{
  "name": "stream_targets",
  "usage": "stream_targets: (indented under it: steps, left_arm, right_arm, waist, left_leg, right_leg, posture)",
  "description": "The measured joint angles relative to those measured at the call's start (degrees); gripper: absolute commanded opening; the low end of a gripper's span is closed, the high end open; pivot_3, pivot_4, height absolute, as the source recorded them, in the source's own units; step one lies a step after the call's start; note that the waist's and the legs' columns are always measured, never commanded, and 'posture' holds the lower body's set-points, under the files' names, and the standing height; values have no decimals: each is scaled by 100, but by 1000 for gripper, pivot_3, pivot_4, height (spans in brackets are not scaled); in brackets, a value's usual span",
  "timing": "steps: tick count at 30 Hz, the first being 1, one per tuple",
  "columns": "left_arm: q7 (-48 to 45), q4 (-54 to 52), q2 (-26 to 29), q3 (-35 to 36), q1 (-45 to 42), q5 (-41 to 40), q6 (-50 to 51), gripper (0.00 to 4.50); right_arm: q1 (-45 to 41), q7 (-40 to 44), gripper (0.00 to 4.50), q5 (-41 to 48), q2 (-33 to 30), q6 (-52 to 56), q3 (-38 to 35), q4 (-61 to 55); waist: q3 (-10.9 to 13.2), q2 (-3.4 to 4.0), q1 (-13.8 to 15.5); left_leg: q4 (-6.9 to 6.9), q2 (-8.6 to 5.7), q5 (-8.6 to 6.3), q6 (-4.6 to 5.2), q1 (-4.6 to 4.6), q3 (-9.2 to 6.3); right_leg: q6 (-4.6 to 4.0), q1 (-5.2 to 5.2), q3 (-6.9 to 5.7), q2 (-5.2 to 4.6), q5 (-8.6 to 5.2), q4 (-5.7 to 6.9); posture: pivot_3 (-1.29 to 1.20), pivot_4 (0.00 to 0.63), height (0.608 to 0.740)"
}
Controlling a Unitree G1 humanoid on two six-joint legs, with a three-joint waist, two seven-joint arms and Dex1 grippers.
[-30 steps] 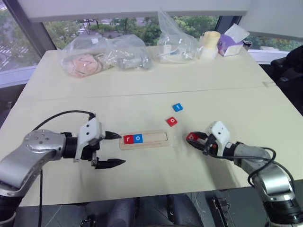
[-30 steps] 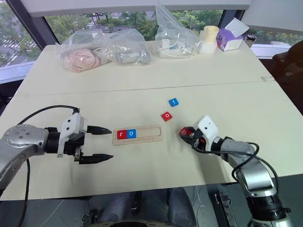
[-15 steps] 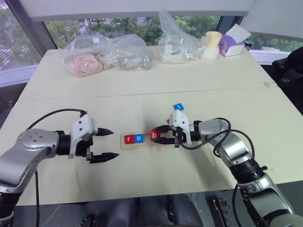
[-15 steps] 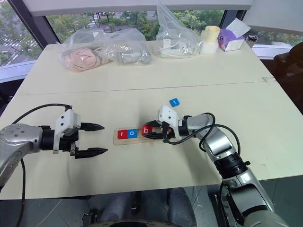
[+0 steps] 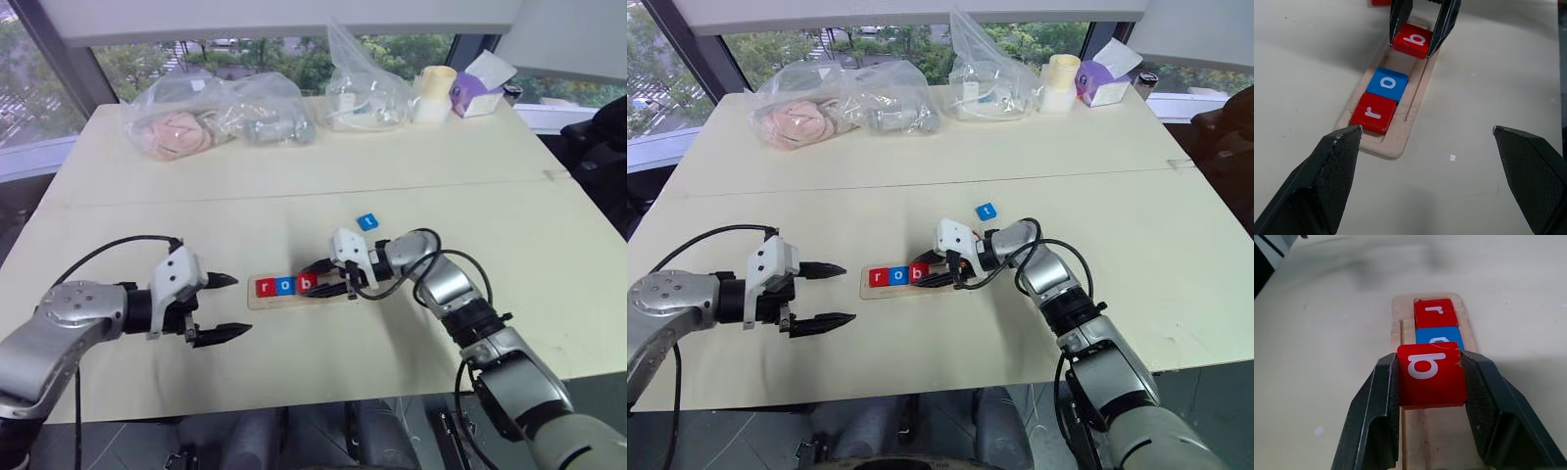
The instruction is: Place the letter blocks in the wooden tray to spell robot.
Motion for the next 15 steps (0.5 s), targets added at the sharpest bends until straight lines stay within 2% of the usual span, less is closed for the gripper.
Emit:
stream_targets:
  steps: [6,12,13,15]
  left_arm:
    - [222,-98,-137,77,96,-87,73,4500]
    - [298,-97,-224,80,76,-89,89,4500]
    - [307,-93,-236,80,65,-88,88,4500]
    - [320,-83,-238,80,54,-76,81,4500]
  right_arm:
    - [-195,-14,1207,-198,158,-247,-1,507]
    - [-243,-21,4258,-303,291,-331,-3,719]
    - [-253,-26,4458,-313,306,-334,-6,719]
    - [-262,-73,4458,-331,330,-335,-26,719]
  waist:
    - [0,0,-11]
    - [0,0,-11]
    - [0,0,-11]
    - [0,0,-11]
  left_leg:
    - [-1,0,2,-4,12,1]
    - [0,0,5,-7,15,6]
    - [0,0,5,-7,15,6]
    - [-1,0,5,-8,16,6]
  right_leg:
    - [-1,0,2,1,-1,18]
    - [-1,0,3,1,-1,24]
    - [-1,0,4,1,-1,24]
    - [-1,0,5,1,-1,25]
  posture:
    - [0,150,740]
    - [0,150,740]
    - [0,150,740]
    - [0,150,740]
